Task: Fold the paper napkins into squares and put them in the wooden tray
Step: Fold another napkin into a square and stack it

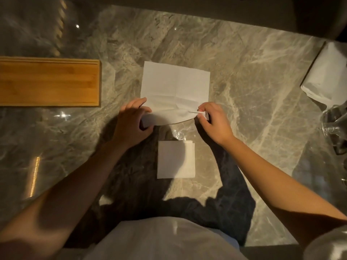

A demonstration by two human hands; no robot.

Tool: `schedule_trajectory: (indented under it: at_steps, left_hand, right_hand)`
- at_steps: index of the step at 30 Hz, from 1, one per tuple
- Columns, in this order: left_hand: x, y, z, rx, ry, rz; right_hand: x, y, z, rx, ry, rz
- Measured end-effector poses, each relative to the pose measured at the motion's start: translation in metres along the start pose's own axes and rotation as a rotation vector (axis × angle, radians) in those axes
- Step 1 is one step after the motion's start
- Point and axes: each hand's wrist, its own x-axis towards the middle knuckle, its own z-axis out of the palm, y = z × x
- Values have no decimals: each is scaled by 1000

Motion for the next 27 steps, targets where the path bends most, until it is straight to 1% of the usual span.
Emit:
schedule_trajectory:
  at_steps: [2, 5, 8, 11, 14, 17, 19, 21, 22, 27]
  left_hand:
    - [-3, 0, -3, -34, -31, 69]
    - [-2, -2, -6, -17, -52, 102]
    - [9, -4, -9, 21, -78, 52]
    - [21, -3, -14, 16, -29, 0]
    - [28, -2, -16, 6, 20, 41]
    - [29, -3, -14, -64, 12, 65]
    - [27, -2, -11, -139, -6, 30]
    - [23, -2, -10, -194, -3, -25]
    - [21, -1, -10, -199, 7, -49]
    - [14, 3, -15, -222, 3, -78]
  right_hand:
    - [-4, -2, -3, 86, 9, 52]
    - [-5, -6, -10, 216, -51, 132]
    - [-4, -10, -17, 276, -87, 169]
    - [-4, -9, -19, 268, -115, 174]
    - [-4, -6, -18, 175, -123, 99]
    - [-4, -1, -16, -53, -145, -80]
    - [-6, 5, -14, -192, -189, -142]
    - [-9, 9, -12, -252, -203, -128]
    - [-10, 10, -11, -255, -184, -110]
    - [-12, 6, -8, -219, 8, -92]
